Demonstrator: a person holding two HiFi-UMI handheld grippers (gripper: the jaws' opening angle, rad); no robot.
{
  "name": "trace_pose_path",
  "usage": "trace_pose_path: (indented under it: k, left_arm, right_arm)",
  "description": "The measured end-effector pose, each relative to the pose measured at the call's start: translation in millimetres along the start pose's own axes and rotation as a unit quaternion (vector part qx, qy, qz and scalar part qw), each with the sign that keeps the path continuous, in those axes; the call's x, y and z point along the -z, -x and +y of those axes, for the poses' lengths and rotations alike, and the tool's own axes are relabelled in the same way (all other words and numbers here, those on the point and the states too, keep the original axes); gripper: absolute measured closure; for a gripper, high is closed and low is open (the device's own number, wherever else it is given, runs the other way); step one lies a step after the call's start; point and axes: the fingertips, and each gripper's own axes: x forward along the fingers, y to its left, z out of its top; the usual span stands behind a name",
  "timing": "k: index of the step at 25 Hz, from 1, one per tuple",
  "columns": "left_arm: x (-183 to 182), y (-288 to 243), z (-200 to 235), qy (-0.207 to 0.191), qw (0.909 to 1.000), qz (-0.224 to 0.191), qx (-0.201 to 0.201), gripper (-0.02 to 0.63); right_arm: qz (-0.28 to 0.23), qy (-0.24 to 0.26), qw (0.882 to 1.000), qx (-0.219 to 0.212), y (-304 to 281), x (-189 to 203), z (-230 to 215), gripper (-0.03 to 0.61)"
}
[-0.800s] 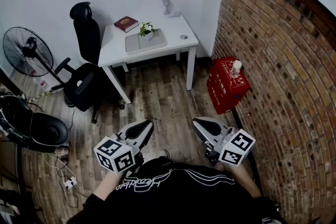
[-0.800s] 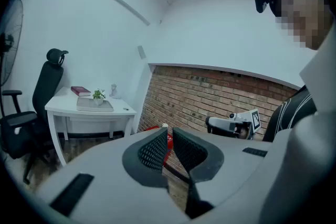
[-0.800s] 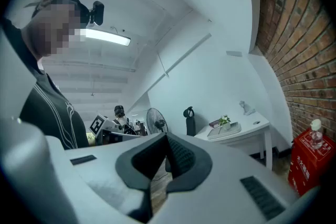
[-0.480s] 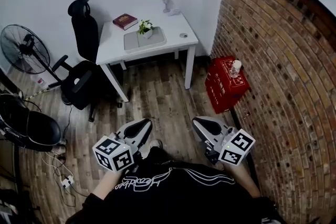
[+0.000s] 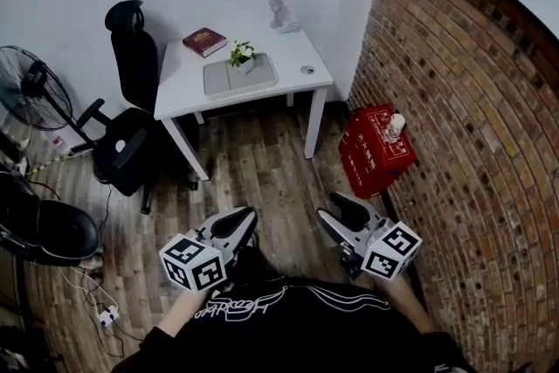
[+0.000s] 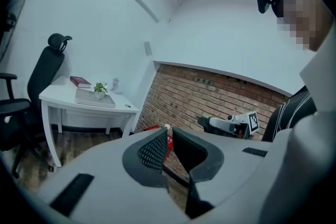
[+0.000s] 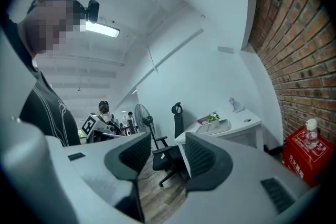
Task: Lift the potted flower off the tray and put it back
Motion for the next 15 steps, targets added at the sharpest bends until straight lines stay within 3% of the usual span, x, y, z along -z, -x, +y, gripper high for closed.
trace_pose_path:
  k: [8,15]
  left_arm:
    - [-31,-23,104,0.034,0.9993,0.015,-0.002,0.561]
    - [-78,-44,215,0.051,0.9979,0.039,0.003,0.561]
  right_arm:
    - [0.025,-0.012,0.998,0.049,-94,7,-60,0.234]
    - [0.043,-0.027,0.996,0.075,-208,6,-106,0.190]
